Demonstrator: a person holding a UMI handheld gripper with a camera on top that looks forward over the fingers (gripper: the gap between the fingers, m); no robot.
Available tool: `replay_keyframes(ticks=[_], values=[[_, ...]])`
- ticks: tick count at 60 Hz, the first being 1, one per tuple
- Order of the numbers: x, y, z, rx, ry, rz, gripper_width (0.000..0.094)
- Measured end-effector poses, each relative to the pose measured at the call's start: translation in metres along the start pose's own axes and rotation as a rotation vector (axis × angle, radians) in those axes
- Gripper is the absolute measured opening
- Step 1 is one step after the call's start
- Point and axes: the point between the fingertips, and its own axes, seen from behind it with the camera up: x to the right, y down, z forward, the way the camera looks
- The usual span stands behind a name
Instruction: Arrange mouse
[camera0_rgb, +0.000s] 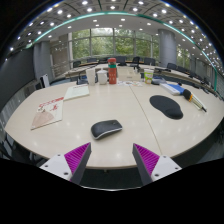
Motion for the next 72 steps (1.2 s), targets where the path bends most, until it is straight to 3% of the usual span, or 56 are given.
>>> replay_keyframes(ticks=[16, 34, 38, 44, 61, 72], values=[[-0.041, -0.008, 0.086, -0.051, -0.017, -0.011, 0.0857], [-0.05, -0.035, 0.13, -0.056, 0.002, -0.024, 0.0839], [-0.053, -0.04, 0.139, -0.059, 0.0, -0.03, 0.0761], [-0.049, -0.045, 0.147, -0.061, 0.028, -0.055, 0.0476], [-0.055, -0.056, 0.149, -0.088, -0.034, -0.125, 0.0315], [-0.041, -0.126, 0.113, 0.028, -0.077, -0.134, 0.0309]])
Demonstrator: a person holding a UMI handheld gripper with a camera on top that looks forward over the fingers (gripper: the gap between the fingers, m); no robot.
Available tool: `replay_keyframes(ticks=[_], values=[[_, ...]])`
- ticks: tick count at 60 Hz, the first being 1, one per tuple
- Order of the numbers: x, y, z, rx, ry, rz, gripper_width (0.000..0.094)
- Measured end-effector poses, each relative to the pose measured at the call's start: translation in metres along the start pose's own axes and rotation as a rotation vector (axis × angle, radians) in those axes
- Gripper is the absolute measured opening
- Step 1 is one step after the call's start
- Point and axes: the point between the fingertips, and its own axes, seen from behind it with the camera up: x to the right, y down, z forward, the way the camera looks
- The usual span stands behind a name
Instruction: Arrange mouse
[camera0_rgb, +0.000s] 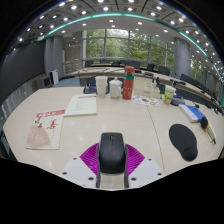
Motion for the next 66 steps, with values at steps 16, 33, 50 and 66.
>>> replay_keyframes(ticks=[16, 33, 50, 66], values=[[0.171, -0.112, -0.031, 0.166, 0.078, 0.049, 0.0307], [0.334, -0.042, 0.062, 0.018, 0.128, 0.045, 0.0306], [0.364, 0.037, 0.116, -0.118, 0.069, 0.076, 0.0452], [0.374, 0.023, 0.078, -0.098, 0.102, 0.069, 0.0862]])
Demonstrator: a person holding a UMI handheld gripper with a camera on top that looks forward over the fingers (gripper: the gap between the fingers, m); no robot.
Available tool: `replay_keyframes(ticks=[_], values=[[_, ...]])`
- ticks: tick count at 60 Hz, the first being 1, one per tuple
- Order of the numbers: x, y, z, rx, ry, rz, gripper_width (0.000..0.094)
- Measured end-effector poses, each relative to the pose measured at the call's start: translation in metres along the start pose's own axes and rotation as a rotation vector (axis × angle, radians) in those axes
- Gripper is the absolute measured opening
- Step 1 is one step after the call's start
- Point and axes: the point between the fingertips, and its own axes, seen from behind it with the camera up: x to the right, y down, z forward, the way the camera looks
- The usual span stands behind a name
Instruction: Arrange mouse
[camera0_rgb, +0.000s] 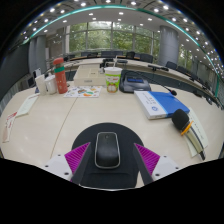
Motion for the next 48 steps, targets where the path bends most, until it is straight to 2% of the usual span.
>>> replay_keyframes(ticks=[21, 35, 48], values=[[-0.023, -0.014, -0.16, 0.113, 0.034, 0.002, 0.0863], [-0.048, 0.023, -0.277, 0.142, 0.067, -0.031, 0.0855], [-0.067, 0.056, -0.339, 0.152, 0.062, -0.038, 0.0856]])
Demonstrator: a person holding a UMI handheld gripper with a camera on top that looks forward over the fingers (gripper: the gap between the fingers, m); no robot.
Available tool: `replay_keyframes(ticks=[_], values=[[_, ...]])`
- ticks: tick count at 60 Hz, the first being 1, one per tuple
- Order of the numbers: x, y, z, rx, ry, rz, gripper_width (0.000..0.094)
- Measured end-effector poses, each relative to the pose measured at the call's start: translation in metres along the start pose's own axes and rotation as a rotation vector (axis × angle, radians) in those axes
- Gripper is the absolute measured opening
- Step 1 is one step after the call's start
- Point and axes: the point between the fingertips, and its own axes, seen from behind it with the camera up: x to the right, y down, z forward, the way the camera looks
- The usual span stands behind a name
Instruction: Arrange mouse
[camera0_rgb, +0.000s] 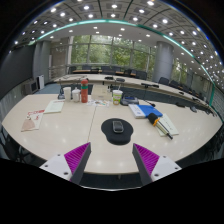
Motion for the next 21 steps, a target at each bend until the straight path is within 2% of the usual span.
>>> replay_keyframes(ticks=[21], values=[[0.007, 0.001, -0.033, 0.048, 0.037, 0.061, 0.0854]])
